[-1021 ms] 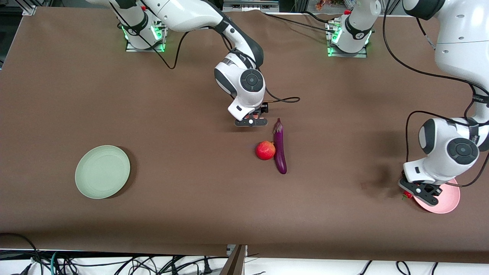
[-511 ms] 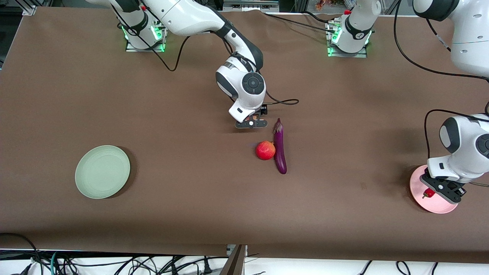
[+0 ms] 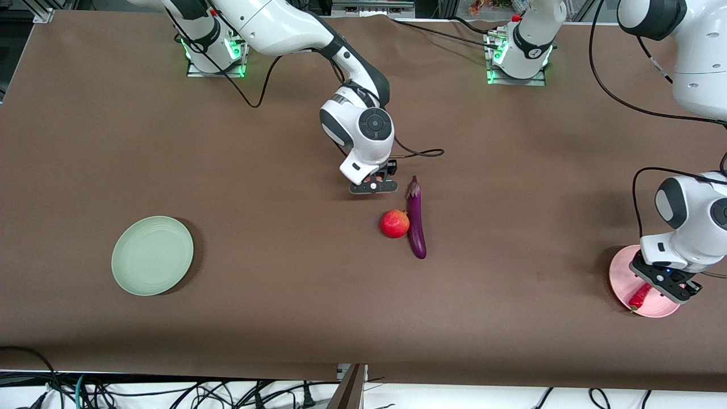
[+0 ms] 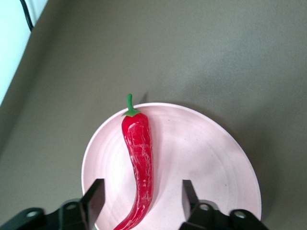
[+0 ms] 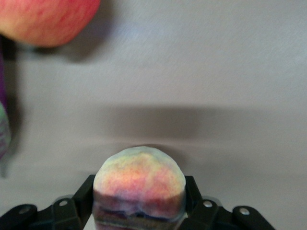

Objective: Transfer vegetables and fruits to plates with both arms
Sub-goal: 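Carry the peach to the green plate while the left gripper reaches the eggplant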

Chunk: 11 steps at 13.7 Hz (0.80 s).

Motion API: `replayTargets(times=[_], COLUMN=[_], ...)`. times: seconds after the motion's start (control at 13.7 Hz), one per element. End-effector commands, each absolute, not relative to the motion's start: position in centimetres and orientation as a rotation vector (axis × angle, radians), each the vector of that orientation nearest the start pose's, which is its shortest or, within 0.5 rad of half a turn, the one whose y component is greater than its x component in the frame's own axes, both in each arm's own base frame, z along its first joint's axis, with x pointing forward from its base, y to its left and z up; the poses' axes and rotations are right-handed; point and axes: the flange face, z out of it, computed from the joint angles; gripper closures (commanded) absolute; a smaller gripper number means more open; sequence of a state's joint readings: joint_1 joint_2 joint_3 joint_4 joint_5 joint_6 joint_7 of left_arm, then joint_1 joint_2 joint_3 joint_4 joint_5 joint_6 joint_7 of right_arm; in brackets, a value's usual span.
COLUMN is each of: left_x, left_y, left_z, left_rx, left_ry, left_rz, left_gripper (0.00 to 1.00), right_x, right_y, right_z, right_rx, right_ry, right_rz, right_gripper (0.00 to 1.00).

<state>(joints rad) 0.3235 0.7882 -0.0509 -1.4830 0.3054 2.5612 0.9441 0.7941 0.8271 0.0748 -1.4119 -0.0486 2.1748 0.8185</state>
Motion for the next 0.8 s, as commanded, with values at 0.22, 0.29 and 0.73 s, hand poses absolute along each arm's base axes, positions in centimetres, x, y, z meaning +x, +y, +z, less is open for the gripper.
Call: replayTargets(times=[0.22,0.29,0.73], left_x=[71.7,71.4,70.5], left_y=[14.0,12.2,-0.8], left_z=[29.3,29.2,32.1], left_rx=[-2.895,-3.000,-3.231], left_ry=[1.046,0.935,0.565], left_rz=[-0.187,-0.117,0.054], left_gripper=[0.00,0.00,0.00], right_x=[55.9,58.1,69.6], right_y=[44.8,41.2,14.4], right_z=[28.8,29.6,30.4], right_rx=[-3.226,-3.254,-3.277], right_ry=[-0.141,-0.171,-0.481], right_rz=[0.053,0.085,0.156], right_gripper=[0.85,0.85,0.85])
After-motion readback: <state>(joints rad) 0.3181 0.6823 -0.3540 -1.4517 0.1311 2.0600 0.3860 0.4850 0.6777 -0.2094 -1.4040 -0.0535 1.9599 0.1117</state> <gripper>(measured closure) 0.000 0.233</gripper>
